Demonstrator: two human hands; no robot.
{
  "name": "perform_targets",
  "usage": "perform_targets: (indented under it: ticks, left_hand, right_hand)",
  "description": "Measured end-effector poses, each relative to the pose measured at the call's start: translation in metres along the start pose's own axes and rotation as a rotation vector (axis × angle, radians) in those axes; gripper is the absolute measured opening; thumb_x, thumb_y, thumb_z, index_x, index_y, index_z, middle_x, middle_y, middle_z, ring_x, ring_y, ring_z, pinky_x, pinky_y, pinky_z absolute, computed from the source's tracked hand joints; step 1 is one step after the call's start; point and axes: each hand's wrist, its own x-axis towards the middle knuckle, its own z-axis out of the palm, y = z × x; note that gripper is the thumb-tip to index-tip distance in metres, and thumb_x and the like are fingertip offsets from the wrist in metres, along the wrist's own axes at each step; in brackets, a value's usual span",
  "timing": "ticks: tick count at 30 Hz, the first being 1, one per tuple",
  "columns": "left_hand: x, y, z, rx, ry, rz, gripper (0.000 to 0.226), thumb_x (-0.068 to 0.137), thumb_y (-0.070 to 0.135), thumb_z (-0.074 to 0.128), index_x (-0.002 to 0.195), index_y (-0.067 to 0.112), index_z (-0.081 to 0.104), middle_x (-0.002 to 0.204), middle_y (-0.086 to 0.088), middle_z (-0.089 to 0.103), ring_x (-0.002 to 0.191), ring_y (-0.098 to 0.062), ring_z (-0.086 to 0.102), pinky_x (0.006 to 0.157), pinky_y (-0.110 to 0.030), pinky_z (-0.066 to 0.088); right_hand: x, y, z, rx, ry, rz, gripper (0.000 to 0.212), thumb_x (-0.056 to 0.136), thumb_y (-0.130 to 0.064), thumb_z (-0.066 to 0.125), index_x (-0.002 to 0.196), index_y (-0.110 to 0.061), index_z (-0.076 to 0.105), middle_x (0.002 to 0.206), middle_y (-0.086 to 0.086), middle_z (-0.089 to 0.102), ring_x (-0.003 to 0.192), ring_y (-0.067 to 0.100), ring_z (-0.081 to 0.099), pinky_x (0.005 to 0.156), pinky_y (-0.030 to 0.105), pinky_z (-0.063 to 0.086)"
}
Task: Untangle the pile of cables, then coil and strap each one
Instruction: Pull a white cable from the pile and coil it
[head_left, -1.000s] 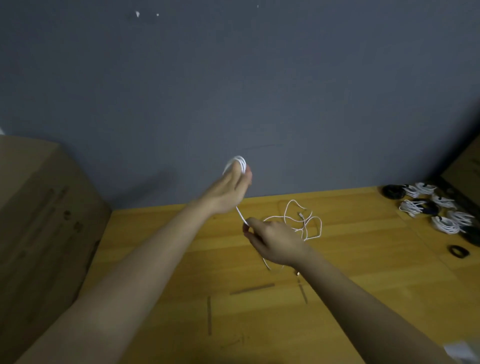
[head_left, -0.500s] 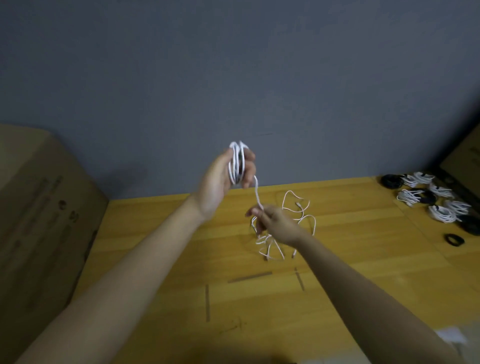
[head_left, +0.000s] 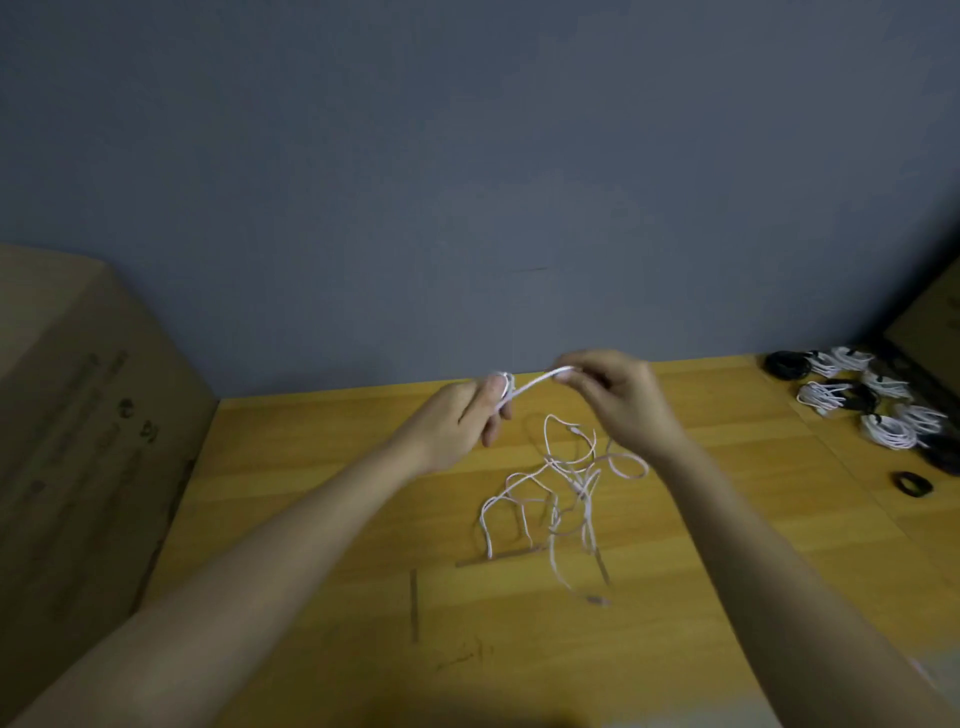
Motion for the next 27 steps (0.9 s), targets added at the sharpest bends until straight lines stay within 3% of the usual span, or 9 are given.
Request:
perform_targets:
  ticks: [3,5,8,11,14,16,19,22,27]
  left_hand:
    - [-0.010,0.030,0.001,-0.267,-0.179,-0.041,0.050,0.096,0.046,0.022,0.071,0.016,0.053,0.042,0.006,0.046,0.042,-0.006,0.040,0.052,-0.019,0.036]
    - [-0.010,0.045,-0.001,-0.460,-0.269,-0.050,0.049,0.096,0.043,0.024,0.069,0.013,0.052,0.039,0.007,0.041,0.038,-0.006,0.036,0.051,-0.022,0.040]
    - [0.001,0.057,-0.004,-0.775,-0.183,0.015,0.038,0.099,0.035,0.027,0.081,0.009,0.048,0.047,0.009,0.042,0.043,-0.007,0.037,0.056,-0.024,0.043]
    - [0.018,0.057,-0.004,-1.012,-0.047,0.032,0.026,0.100,0.028,0.031,0.093,0.009,0.048,0.059,0.003,0.052,0.053,-0.010,0.047,0.061,-0.021,0.045]
    - [0.042,0.051,-0.002,-1.126,0.111,-0.040,0.019,0.100,0.021,0.033,0.102,0.010,0.048,0.082,0.000,0.069,0.070,-0.012,0.063,0.070,-0.020,0.050]
    - [0.061,0.038,-0.001,-0.908,0.214,-0.079,0.013,0.102,0.016,0.034,0.113,0.011,0.040,0.110,-0.006,0.065,0.086,-0.010,0.065,0.078,-0.019,0.047]
    - [0.069,0.004,-0.007,-0.188,0.146,-0.177,0.035,0.102,0.031,0.038,0.128,0.006,0.038,0.142,-0.010,0.041,0.122,-0.019,0.051,0.103,-0.027,0.035]
    - [0.057,-0.034,-0.015,0.448,-0.135,-0.257,0.049,0.097,0.051,0.039,0.119,0.007,0.042,0.129,-0.013,0.051,0.120,-0.029,0.052,0.091,-0.033,0.038]
    - [0.040,-0.045,-0.002,0.373,-0.377,-0.227,0.049,0.083,0.065,0.056,0.071,0.018,0.048,0.069,0.002,0.053,0.063,-0.015,0.049,0.060,-0.034,0.037]
  right_hand:
    - [0.009,0.011,0.000,0.170,-0.058,0.182,0.013,0.092,-0.006,0.059,0.091,-0.011,0.071,0.073,-0.014,0.067,0.066,-0.008,0.058,0.068,0.008,0.042]
    - [0.007,0.017,0.013,0.212,-0.092,0.291,0.024,0.097,-0.005,0.050,0.085,-0.014,0.069,0.056,-0.005,0.054,0.049,0.000,0.044,0.055,0.016,0.038]
    - [-0.005,0.025,0.042,0.111,-0.212,0.347,0.041,0.101,-0.015,0.042,0.063,-0.024,0.054,0.053,-0.003,0.049,0.046,0.000,0.043,0.058,0.026,0.034]
    - [-0.019,0.028,0.069,-0.092,-0.318,0.326,0.017,0.101,-0.031,0.044,0.097,-0.024,0.059,0.064,-0.003,0.057,0.063,0.014,0.057,0.062,0.027,0.034]
    - [-0.028,0.028,0.089,-0.337,-0.406,0.184,0.027,0.100,-0.032,0.041,0.124,-0.020,0.044,0.089,0.009,0.067,0.088,0.032,0.060,0.061,0.032,0.028]
    - [-0.034,0.025,0.096,-0.481,-0.477,0.077,0.029,0.100,-0.032,0.040,0.125,-0.017,0.044,0.100,0.013,0.067,0.093,0.035,0.060,0.062,0.034,0.029]
    - [-0.039,0.022,0.091,-0.486,-0.422,-0.042,0.023,0.098,-0.026,0.044,0.111,-0.011,0.057,0.097,0.014,0.066,0.092,0.035,0.059,0.067,0.038,0.038]
    - [-0.039,0.032,0.071,-0.302,-0.255,-0.017,0.014,0.093,-0.016,0.058,0.097,-0.007,0.068,0.084,0.011,0.065,0.085,0.032,0.059,0.071,0.039,0.045]
    - [-0.031,0.057,0.048,-0.308,-0.149,0.161,0.025,0.078,-0.027,0.077,0.096,-0.011,0.071,0.091,0.004,0.061,0.088,0.022,0.056,0.076,0.034,0.044]
